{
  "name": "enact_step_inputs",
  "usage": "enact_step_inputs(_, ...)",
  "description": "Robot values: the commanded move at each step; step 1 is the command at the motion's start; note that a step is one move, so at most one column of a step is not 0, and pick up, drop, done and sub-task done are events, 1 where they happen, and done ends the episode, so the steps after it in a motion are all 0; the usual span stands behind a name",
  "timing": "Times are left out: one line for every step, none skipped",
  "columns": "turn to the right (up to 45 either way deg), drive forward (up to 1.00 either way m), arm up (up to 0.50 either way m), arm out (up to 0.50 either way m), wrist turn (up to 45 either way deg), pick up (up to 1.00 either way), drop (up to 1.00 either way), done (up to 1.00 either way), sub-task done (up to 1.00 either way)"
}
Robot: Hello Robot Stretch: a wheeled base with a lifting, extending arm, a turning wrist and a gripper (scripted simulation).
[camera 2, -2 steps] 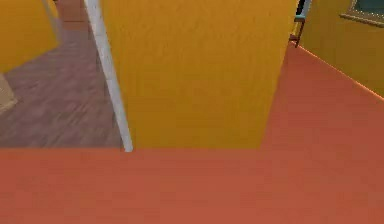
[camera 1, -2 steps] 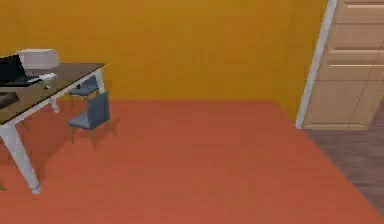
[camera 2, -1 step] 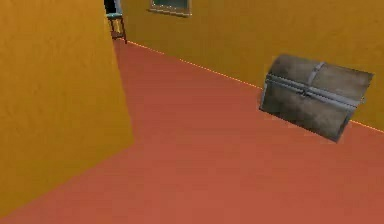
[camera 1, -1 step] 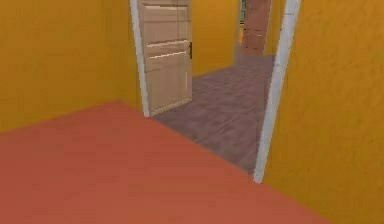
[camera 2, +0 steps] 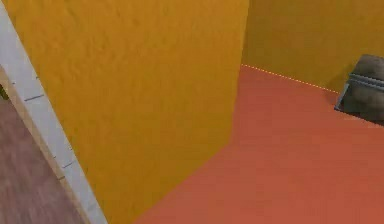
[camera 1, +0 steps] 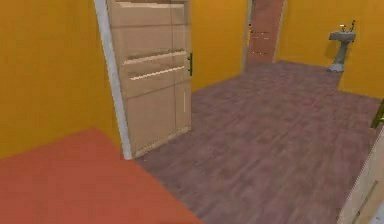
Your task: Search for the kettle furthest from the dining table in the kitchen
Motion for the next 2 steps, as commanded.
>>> enact_step_inputs(0.0,0.65,0.0,0.0,0.0,0.0,0.0,0.0,0.0)
enact_step_inputs(24.0,0.0,0.0,0.0,0.0,0.0,0.0,0.0,0.0)
